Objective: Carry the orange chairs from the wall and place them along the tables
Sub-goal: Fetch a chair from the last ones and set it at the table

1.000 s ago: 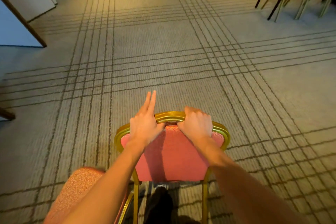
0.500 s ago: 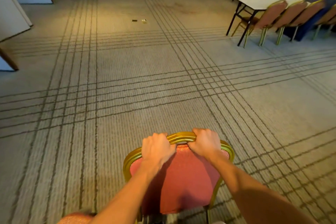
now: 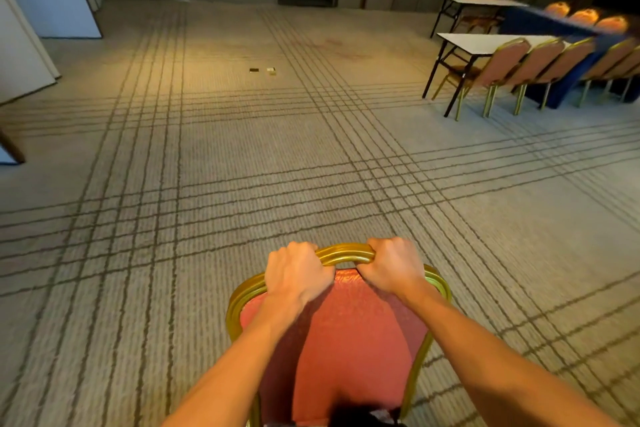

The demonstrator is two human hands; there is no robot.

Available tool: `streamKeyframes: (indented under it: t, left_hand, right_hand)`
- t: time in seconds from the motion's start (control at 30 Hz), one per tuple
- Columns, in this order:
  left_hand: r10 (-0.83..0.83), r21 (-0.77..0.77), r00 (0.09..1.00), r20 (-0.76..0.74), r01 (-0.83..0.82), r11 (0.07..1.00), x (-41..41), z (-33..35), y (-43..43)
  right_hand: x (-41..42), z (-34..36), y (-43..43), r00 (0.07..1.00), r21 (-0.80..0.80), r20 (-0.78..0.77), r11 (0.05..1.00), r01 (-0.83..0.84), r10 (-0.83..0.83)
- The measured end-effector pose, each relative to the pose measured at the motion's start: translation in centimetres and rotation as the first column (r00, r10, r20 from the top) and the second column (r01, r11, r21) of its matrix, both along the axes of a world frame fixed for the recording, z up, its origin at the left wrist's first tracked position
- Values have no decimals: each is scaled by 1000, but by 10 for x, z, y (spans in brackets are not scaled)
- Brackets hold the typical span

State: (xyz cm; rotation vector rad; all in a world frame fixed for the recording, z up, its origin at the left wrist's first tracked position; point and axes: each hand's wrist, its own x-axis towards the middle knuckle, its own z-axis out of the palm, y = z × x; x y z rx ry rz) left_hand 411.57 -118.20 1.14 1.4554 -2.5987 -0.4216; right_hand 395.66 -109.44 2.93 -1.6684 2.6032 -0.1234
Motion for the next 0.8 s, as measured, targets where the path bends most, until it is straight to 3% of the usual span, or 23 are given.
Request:
streamKeyframes:
  t: [0.3, 0.5, 0.8]
  left_hand:
    - [-30, -77, 999, 15, 31, 997, -85, 1, -73]
    - [-20, -34, 1000, 13, 20, 999, -175, 2, -122]
    - [-80, -146, 995, 52, 87, 985, -298, 41, -210]
  right_hand:
    - [-92, -8, -72, 998, -40, 63, 999, -25, 27]
    - [-187, -16, -128, 991, -10, 113, 997, -71, 71]
    - [-302, 10, -203, 991, -138, 120, 989, -48, 65]
